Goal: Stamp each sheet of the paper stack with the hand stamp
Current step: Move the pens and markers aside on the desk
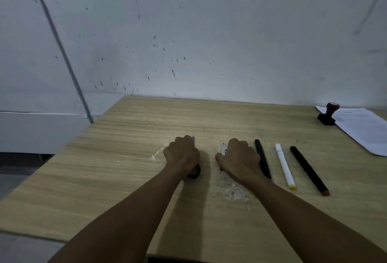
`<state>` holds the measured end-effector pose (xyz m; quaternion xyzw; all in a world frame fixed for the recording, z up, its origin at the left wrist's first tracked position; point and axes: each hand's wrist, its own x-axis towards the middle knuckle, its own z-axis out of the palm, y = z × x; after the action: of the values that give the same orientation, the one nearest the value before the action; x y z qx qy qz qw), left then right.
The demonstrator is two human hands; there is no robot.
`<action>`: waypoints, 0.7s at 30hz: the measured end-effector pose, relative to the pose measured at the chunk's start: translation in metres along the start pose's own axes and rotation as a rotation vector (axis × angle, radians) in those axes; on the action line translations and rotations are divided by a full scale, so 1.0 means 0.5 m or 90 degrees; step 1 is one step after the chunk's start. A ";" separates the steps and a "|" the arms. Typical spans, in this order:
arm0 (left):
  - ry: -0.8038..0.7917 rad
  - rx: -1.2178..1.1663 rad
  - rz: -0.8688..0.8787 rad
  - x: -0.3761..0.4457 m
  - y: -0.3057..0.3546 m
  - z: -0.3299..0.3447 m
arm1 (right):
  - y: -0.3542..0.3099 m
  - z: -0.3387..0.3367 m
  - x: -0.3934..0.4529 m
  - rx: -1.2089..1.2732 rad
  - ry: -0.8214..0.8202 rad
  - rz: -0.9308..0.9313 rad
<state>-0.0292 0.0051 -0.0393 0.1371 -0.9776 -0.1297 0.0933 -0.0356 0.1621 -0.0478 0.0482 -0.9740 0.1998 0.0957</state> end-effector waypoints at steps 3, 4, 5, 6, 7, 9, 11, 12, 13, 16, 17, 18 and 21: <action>0.009 -0.001 0.004 0.008 0.001 -0.001 | -0.008 -0.007 -0.004 0.019 -0.002 -0.009; 0.015 -0.010 0.007 0.013 -0.001 -0.002 | -0.013 -0.007 -0.003 0.017 0.003 -0.008; 0.020 -0.020 0.009 0.018 -0.004 -0.002 | -0.021 -0.005 0.001 0.015 0.012 -0.002; 0.024 -0.031 0.013 0.023 -0.008 -0.002 | -0.029 -0.002 0.006 0.009 0.022 0.008; 0.024 -0.044 0.017 0.027 -0.012 -0.001 | -0.035 0.001 0.011 0.001 0.031 0.022; 0.021 -0.065 0.021 0.038 -0.024 -0.001 | -0.052 0.010 0.027 -0.010 0.043 0.040; 0.020 -0.075 0.016 0.049 -0.038 -0.002 | -0.064 0.017 0.041 0.004 0.042 0.046; 0.020 -0.080 0.009 0.059 -0.049 -0.003 | -0.071 0.022 0.049 0.012 0.042 0.045; 0.020 -0.086 0.002 0.072 -0.063 -0.005 | -0.078 0.027 0.057 0.015 0.044 0.041; 0.013 -0.088 -0.020 0.123 -0.111 -0.013 | -0.106 0.041 0.080 0.029 0.052 0.022; 0.012 -0.087 -0.029 0.142 -0.128 -0.015 | -0.117 0.047 0.089 0.038 0.051 0.015; 0.014 -0.089 -0.038 0.161 -0.146 -0.019 | -0.130 0.052 0.099 0.043 0.047 0.007; 0.038 -0.095 -0.063 0.219 -0.198 -0.029 | -0.179 0.070 0.142 0.052 0.027 -0.009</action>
<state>-0.1051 -0.1222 -0.0372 0.1820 -0.9540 -0.2022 0.1258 -0.0989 0.0622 -0.0309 0.0543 -0.9625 0.2394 0.1158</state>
